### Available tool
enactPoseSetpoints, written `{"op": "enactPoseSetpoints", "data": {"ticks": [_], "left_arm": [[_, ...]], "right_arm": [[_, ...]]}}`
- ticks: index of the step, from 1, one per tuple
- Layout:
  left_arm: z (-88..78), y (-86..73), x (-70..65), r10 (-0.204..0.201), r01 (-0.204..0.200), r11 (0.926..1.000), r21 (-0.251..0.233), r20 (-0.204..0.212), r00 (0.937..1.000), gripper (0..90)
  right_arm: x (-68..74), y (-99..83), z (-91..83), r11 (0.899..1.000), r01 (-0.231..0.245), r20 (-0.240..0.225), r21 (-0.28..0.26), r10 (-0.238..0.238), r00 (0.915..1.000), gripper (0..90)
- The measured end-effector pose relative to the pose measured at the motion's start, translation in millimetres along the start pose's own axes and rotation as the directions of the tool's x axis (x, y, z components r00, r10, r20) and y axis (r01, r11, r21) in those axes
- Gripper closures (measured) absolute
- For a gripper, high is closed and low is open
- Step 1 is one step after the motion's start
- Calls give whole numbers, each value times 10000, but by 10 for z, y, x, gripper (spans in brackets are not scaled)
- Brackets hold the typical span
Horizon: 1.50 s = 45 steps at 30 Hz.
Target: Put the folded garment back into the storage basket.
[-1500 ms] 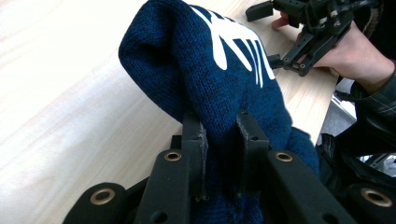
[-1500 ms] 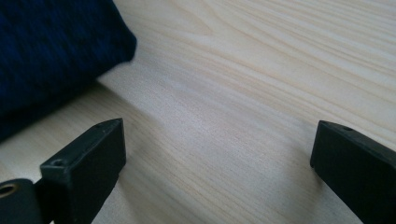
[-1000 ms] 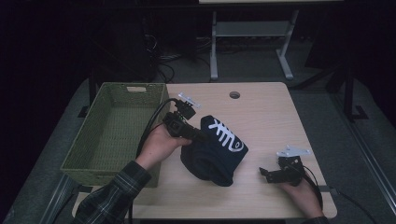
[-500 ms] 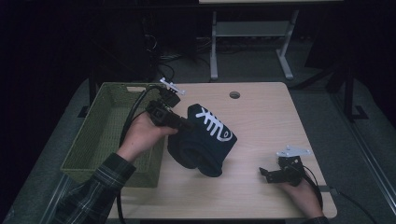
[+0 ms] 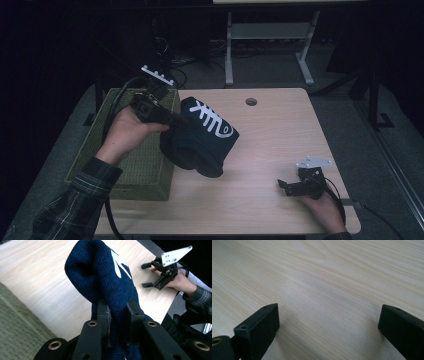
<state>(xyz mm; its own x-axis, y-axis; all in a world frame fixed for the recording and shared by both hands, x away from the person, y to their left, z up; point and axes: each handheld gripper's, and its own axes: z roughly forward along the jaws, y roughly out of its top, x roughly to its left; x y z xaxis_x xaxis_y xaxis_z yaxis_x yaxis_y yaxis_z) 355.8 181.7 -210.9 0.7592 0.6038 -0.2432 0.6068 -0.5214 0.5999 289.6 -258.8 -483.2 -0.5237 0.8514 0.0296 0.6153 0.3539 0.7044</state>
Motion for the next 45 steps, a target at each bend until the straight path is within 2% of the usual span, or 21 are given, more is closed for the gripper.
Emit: {"op": "enactPoseSetpoints", "data": {"ticks": [9, 14, 15, 19, 20, 21, 28, 30, 31, 32, 33, 35, 36, 37, 38, 40, 41, 45], "left_arm": [[-308, -77, 133, -365, 350, 9989, -320, -468, 9982, 770], [-543, -163, 215, -688, 634, 9947, -808, -658, 9955, 770], [-543, -163, 215, -688, 634, 9947, -808, -658, 9955, 770], [-728, -233, 294, -950, 857, 9910, -1024, -901, 9914, 770], [-728, -233, 294, -950, 857, 9910, -1024, -901, 9914, 770], [-796, -268, 327, -1086, 970, 9893, -1090, -1055, 9885, 770], [-946, -366, 421, -1367, 1208, 9859, -1154, -1420, 9804, 770], [-1041, -414, 469, -1530, 1321, 9823, -1325, -1631, 9747, 770], [-1041, -414, 469, -1530, 1321, 9823, -1325, -1631, 9747, 770], [-1099, -446, 507, -1653, 1403, 9796, -1438, -1801, 9697, 770], [-1099, -446, 507, -1653, 1403, 9796, -1438, -1801, 9697, 770], [-1161, -503, 583, -1927, 1633, 9748, -1522, -2041, 9598, 770], [-1161, -503, 583, -1927, 1633, 9748, -1522, -2041, 9598, 770], [-1186, -545, 638, -2102, 1785, 9717, -1545, -2227, 9520, 770], [-1186, -545, 638, -2102, 1785, 9717, -1545, -2227, 9520, 770], [-1200, -590, 693, -2264, 1927, 9686, -1569, -2374, 9447, 770], [-1194, -641, 756, -2476, 2133, 9640, -1590, -2427, 9380, 771], [-1163, -715, 844, -2727, 2398, 9581, -1565, -2437, 9307, 770]], "right_arm": [[0, 0, 0, 10000, 2, 0, -1, -2, 10000, 32], [0, 0, 0, 10000, 0, 0, -2, 0, 10000, 32], [0, 0, 0, 10000, 0, 0, -2, 0, 10000, 32], [0, 0, 0, 10000, -1, 2, -3, 1, 10000, 32], [0, 0, 0, 10000, -1, 0, -1, 1, 10000, 32], [0, 0, 0, 10000, -2, 1, -2, 2, 10000, 32], [0, 0, 0, 10000, -5, 4, -1, 5, 10000, 32], [0, 0, 0, 10000, -5, 5, -2, 5, 10000, 32], [0, 0, 0, 10000, -7, 5, -2, 7, 10000, 32], [0, 0, 0, 10000, -10, 6, -2, 10, 10000, 32], [0, 0, 0, 10000, -9, 5, -2, 9, 10000, 32], [0, 0, 0, 10000, -9, 7, -3, 9, 10000, 32], [0, 0, 0, 10000, -11, 7, -1, 11, 10000, 32], [0, 0, 0, 10000, -4, 7, -5, 4, 10000, 33], [0, 0, 0, 10000, -7, 8, -2, 7, 10000, 33], [0, 0, 0, 10000, -7, 6, -5, 7, 10000, 32], [0, 0, 0, 10000, -5, 5, -4, 5, 10000, 32], [0, 0, 0, 10000, -10, 5, -4, 10, 10000, 33]]}}
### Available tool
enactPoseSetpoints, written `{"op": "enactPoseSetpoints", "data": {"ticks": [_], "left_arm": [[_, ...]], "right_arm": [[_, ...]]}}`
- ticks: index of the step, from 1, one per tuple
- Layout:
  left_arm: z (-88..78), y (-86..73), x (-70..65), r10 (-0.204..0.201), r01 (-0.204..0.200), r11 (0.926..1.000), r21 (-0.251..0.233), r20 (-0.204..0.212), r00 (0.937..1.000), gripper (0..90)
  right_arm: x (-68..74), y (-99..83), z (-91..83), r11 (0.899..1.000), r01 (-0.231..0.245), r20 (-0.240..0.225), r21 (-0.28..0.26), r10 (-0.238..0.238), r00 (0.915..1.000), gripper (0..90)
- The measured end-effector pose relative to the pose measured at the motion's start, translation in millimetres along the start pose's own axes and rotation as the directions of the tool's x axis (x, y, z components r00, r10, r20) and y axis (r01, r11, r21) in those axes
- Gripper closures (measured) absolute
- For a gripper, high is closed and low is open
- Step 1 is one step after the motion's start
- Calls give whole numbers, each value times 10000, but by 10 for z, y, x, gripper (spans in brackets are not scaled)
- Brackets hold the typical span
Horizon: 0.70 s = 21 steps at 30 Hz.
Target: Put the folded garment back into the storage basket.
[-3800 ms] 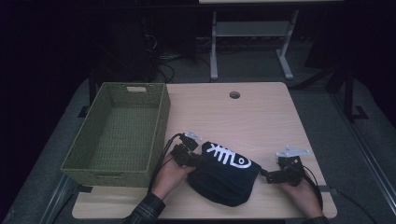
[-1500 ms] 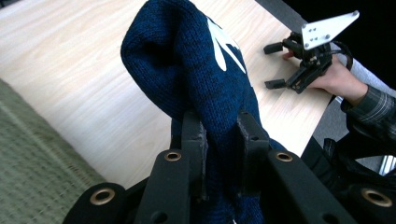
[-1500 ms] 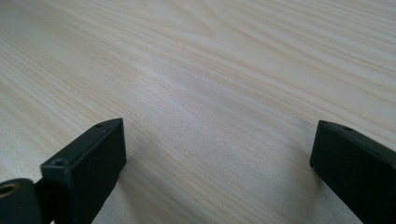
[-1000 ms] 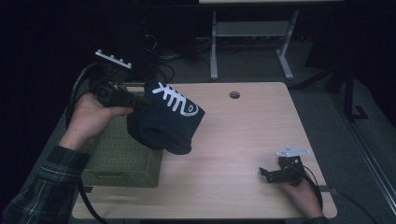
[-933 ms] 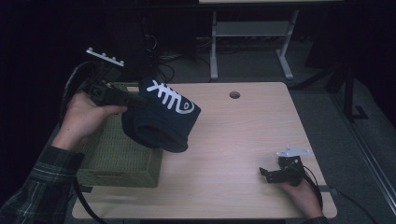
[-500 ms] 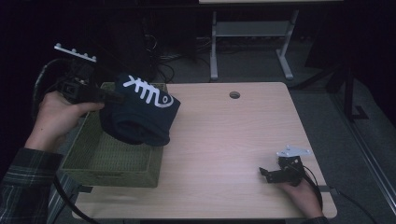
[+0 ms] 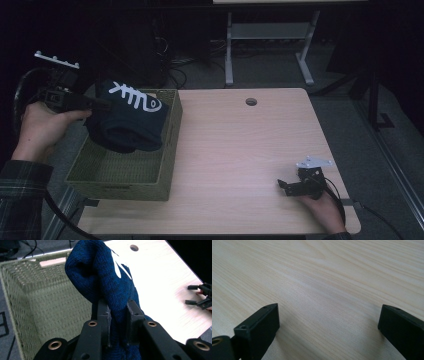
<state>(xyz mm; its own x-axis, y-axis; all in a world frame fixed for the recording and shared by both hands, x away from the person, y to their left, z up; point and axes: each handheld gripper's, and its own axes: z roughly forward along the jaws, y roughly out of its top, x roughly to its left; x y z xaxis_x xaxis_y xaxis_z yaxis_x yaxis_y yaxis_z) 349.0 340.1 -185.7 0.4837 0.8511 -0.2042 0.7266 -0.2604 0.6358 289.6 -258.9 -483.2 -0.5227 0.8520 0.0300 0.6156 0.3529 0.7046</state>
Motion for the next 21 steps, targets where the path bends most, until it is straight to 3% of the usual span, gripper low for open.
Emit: {"op": "enactPoseSetpoints", "data": {"ticks": [6, 21], "left_arm": [[111, -80, 85, -186, 190, 9996, 220, -193, 9996, 770], [474, -223, 199, -524, 538, 9958, 744, -201, 9984, 770]], "right_arm": [[1, 0, -1, 10000, -30, 13, -5, 30, 10000, 36], [0, -1, -1, 10000, -40, 25, -21, 40, 10000, 39]]}}
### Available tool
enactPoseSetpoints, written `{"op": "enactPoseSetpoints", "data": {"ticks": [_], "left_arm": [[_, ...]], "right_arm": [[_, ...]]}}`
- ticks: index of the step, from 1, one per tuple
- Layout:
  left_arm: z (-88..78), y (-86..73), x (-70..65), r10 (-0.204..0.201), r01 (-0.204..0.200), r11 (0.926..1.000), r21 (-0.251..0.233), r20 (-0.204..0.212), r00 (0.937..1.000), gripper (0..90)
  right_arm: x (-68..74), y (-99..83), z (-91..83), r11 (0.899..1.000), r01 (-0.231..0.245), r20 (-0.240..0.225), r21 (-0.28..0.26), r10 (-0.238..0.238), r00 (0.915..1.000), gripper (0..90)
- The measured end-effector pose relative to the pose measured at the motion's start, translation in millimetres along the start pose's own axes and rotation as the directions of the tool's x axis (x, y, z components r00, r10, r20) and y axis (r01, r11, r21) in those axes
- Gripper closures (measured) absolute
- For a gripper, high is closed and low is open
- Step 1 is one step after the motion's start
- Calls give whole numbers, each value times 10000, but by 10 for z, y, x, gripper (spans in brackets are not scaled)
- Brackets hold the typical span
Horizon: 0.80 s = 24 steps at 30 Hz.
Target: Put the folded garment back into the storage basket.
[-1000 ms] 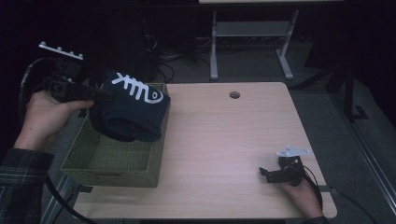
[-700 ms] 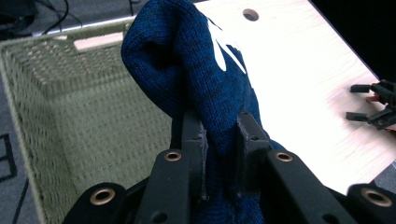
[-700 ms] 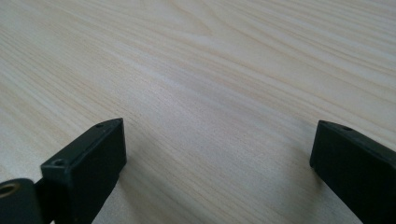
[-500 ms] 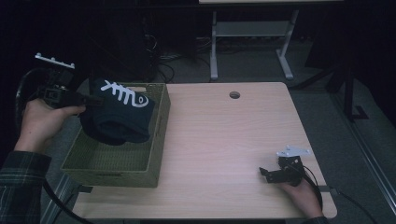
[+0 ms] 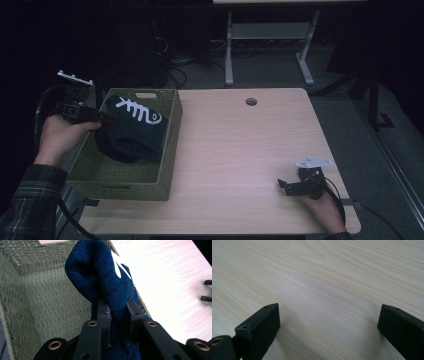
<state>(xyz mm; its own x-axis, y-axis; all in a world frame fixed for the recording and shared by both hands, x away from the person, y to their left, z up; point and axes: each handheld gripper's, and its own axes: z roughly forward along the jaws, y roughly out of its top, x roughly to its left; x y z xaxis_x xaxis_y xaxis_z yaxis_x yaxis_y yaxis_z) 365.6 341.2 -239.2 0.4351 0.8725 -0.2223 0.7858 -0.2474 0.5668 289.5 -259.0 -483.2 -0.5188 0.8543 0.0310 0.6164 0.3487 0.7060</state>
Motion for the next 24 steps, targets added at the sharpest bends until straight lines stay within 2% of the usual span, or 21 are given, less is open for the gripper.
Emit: {"op": "enactPoseSetpoints", "data": {"ticks": [9, 18, 24], "left_arm": [[191, -50, 59, -204, 202, 9996, 173, 111, 9997, 770], [383, -107, 132, -430, 414, 9984, 376, 414, 9982, 769], [485, -132, 186, -375, 355, 9985, 427, 471, 9982, 764]], "right_arm": [[0, 0, 0, 10000, -5, 0, 3, 5, 10000, 39], [0, 0, 0, 10000, 9, -1, 10, -9, 10000, 39], [0, 0, -1, 10000, 7, 0, 9, -7, 10000, 39]]}}
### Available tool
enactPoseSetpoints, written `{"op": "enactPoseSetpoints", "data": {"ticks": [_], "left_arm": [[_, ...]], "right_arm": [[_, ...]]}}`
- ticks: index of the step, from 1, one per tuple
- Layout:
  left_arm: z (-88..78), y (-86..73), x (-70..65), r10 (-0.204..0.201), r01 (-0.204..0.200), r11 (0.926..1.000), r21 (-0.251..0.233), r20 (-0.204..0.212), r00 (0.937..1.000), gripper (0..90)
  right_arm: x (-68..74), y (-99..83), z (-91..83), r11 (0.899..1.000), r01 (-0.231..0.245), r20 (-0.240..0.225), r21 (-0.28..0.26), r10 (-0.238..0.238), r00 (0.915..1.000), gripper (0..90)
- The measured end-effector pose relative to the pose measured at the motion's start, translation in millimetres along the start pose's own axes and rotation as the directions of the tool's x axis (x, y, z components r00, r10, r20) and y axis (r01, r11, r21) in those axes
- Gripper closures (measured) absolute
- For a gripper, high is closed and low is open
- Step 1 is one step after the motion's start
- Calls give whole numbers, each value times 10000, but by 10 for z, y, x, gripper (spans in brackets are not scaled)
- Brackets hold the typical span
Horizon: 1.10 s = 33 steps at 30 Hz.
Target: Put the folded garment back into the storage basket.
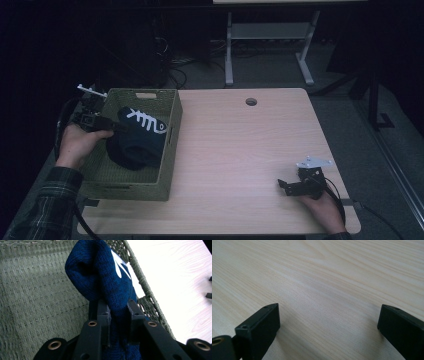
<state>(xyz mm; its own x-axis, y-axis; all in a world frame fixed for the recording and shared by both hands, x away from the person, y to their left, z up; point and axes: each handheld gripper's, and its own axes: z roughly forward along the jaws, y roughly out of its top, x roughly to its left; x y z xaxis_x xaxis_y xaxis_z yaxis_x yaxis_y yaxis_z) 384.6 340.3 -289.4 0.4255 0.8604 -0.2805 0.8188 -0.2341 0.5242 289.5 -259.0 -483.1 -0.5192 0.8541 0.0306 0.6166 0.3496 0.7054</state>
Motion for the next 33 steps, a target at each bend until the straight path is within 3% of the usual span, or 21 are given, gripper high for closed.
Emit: {"op": "enactPoseSetpoints", "data": {"ticks": [6, 15, 24, 33], "left_arm": [[90, -22, 121, 106, -99, 9997, 210, -351, 9993, 745], [145, -66, 319, -73, 90, 9998, 190, -870, 9962, 702], [249, -114, 447, -46, 156, 9981, 603, -1776, 9841, 626], [255, -157, 535, -136, 274, 9978, 602, -2186, 9757, 580]], "right_arm": [[0, 0, 0, 10000, 3, 2, 0, -3, 10000, 39], [0, 0, 0, 10000, -2, 1, 2, 2, 10000, 39], [0, 0, 0, 10000, 0, -1, 2, 0, 10000, 39], [0, 0, 0, 10000, 3, 1, 0, -3, 10000, 39]]}}
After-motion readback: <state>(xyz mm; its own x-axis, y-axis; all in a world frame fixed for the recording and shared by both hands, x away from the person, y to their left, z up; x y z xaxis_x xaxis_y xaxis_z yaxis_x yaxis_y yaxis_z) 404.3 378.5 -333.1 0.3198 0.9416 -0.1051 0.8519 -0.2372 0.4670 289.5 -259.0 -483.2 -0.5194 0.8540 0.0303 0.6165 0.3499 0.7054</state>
